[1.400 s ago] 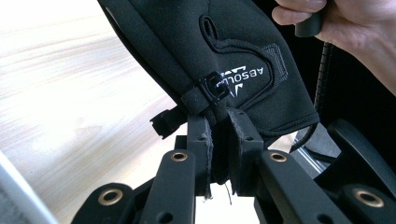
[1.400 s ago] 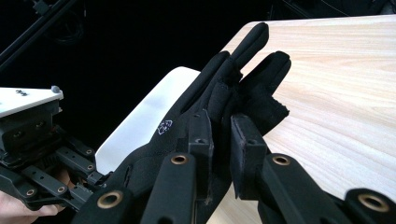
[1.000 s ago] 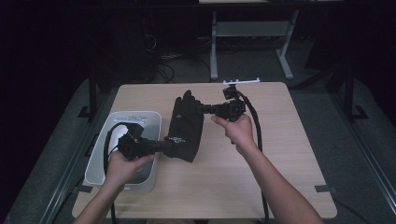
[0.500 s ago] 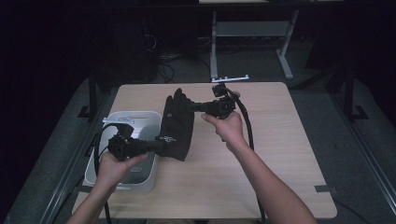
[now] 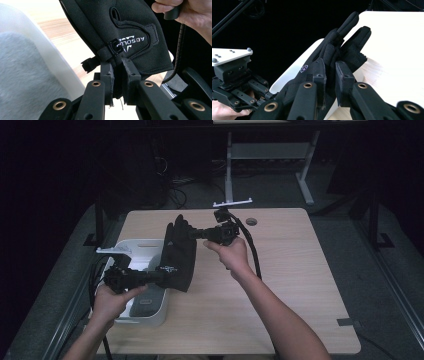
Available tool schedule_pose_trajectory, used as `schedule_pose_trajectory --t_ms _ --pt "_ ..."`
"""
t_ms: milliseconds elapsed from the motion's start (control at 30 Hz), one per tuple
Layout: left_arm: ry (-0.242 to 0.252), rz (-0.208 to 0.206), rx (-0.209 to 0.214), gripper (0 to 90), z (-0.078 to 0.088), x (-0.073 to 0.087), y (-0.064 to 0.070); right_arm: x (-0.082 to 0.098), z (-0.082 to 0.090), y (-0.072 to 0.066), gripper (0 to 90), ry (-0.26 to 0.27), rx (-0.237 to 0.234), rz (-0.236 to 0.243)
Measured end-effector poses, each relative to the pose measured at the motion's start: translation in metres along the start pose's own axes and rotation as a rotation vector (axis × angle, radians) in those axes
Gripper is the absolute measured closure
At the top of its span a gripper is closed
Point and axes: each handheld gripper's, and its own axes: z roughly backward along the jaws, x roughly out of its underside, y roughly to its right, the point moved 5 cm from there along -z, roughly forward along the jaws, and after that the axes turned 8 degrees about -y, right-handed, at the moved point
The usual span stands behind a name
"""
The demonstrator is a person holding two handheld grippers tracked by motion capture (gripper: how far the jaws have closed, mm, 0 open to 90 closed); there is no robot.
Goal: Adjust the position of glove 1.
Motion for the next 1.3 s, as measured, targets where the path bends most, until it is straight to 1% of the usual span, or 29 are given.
schedule_pose_trajectory --t_ms 67,133,200,267,300,333,367,467,500,600,667,700,733,767,800,867,967,1000,1067,1200,1233,1267,1300 --pt "0.004 0.003 -0.004 80.9 0.004 0.002 -0.003 -0.002 -0.004 -0.002 80.0 0.005 -0.004 0.012" --pt "0.005 0.008 -0.008 80.9 0.007 0.005 -0.005 -0.003 -0.009 -0.006 80.0 0.000 -0.014 0.004" --pt "0.010 0.015 -0.012 81.0 0.010 0.007 -0.008 -0.004 -0.013 -0.007 80.0 0.000 -0.018 0.012" --pt "0.013 0.016 -0.013 81.0 0.012 0.009 -0.010 -0.004 -0.016 -0.008 80.0 -0.004 -0.019 0.009" --pt "0.016 0.024 -0.015 80.9 0.015 0.011 -0.013 -0.004 -0.021 -0.010 80.0 -0.009 -0.030 0.006" --pt "0.016 0.024 -0.015 81.0 0.015 0.011 -0.013 -0.004 -0.021 -0.010 80.0 -0.009 -0.030 0.006" --pt "0.018 0.027 -0.022 81.0 0.019 0.014 -0.016 -0.005 -0.026 -0.010 80.0 -0.009 -0.031 0.010" --pt "0.022 0.038 -0.025 81.0 0.021 0.016 -0.018 -0.006 -0.031 -0.011 80.0 -0.014 -0.034 0.013" --pt "0.023 0.041 -0.032 81.0 0.025 0.018 -0.021 -0.006 -0.036 -0.013 80.0 -0.019 -0.041 0.010" --pt "0.028 0.047 -0.036 81.0 0.029 0.022 -0.024 -0.007 -0.044 -0.016 80.0 -0.026 -0.043 0.015" --pt "0.029 0.052 -0.040 81.0 0.031 0.024 -0.025 -0.007 -0.046 -0.016 80.0 -0.028 -0.046 0.013" --pt "0.032 0.061 -0.045 81.0 0.035 0.026 -0.028 -0.008 -0.051 -0.018 80.0 -0.033 -0.048 0.018" --pt "0.032 0.061 -0.045 81.0 0.035 0.026 -0.028 -0.008 -0.051 -0.018 80.0 -0.033 -0.048 0.018" --pt "0.034 0.066 -0.051 81.0 0.037 0.028 -0.030 -0.008 -0.056 -0.019 80.0 -0.034 -0.053 0.015" --pt "0.034 0.066 -0.051 81.0 0.037 0.028 -0.030 -0.008 -0.056 -0.019 80.0 -0.034 -0.053 0.015" --pt "0.035 0.073 -0.055 81.0 0.040 0.031 -0.033 -0.008 -0.063 -0.020 80.0 -0.043 -0.058 0.009" --pt "0.034 0.082 -0.061 81.0 0.044 0.035 -0.038 -0.008 -0.070 -0.020 80.0 -0.044 -0.062 0.014" --pt "0.029 0.077 -0.065 81.0 0.045 0.037 -0.040 -0.008 -0.072 -0.021 80.0 -0.050 -0.060 0.014" --pt "0.036 0.093 -0.068 81.0 0.046 0.040 -0.042 -0.007 -0.077 -0.022 79.9 -0.059 -0.062 0.010" --pt "0.036 0.107 -0.072 81.1 0.049 0.045 -0.046 -0.006 -0.086 -0.023 80.0 -0.067 -0.062 0.019" --pt "0.039 0.116 -0.074 81.0 0.050 0.047 -0.048 -0.006 -0.088 -0.023 80.0 -0.068 -0.064 0.017" --pt "0.039 0.116 -0.074 81.1 0.050 0.047 -0.048 -0.006 -0.088 -0.023 80.0 -0.068 -0.064 0.017" --pt "0.039 0.120 -0.075 81.0 0.051 0.049 -0.051 -0.006 -0.093 -0.024 79.9 -0.076 -0.067 0.010"
